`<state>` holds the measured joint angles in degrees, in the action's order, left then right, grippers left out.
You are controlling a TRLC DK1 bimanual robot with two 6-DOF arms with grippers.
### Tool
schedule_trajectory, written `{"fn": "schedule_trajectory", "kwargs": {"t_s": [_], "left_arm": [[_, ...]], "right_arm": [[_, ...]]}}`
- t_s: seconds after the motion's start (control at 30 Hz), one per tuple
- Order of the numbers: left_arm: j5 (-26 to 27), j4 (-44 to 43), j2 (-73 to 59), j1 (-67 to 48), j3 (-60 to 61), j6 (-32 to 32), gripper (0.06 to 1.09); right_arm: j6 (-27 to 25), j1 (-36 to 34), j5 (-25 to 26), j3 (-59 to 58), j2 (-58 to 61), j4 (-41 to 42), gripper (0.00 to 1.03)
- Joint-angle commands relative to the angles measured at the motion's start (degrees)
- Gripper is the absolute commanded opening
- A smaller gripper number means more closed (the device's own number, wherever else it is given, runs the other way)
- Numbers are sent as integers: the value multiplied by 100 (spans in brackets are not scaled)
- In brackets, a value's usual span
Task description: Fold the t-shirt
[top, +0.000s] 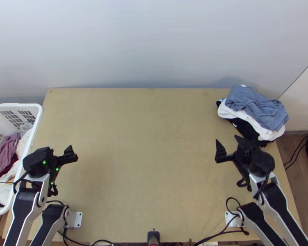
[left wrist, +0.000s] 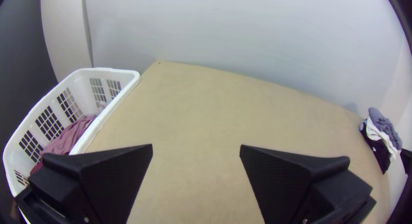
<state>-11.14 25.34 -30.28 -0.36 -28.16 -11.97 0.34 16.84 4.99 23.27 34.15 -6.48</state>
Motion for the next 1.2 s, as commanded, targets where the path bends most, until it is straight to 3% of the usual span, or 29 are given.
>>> {"fn": "schedule_trajectory", "kwargs": {"t_s": [0.0,0.1,0.2,0.33,0.53,0.63,0.77,0.87,1.17], "left_arm": [[-424,-873,-30,-8,373,10,104],[-846,-1717,-162,-25,443,379,104],[-864,-2271,-189,-166,637,792,104],[-908,-2745,-30,-342,1173,1074,104],[-882,-3176,14,-983,1647,951,104],[-565,-3501,154,-544,1647,599,104],[-257,-3422,365,-184,1639,406,104],[-82,-3167,497,-184,1612,423,104],[235,-2833,1525,-149,1929,309,104]], "right_arm": [[-95,-23,151,-947,-1183,340,99],[-104,-49,177,-1140,-1807,50,99],[-175,-49,177,-1421,-2712,-415,99],[-368,-111,169,-1500,-3169,-292,99],[-535,-58,169,-2001,-3433,-196,99],[-535,-137,160,-1993,-3415,-213,99],[-544,-32,160,-1993,-3424,-222,99],[-1124,-58,160,-1993,-3424,-222,99],[-1141,-67,160,-1993,-3424,-222,99]]}}
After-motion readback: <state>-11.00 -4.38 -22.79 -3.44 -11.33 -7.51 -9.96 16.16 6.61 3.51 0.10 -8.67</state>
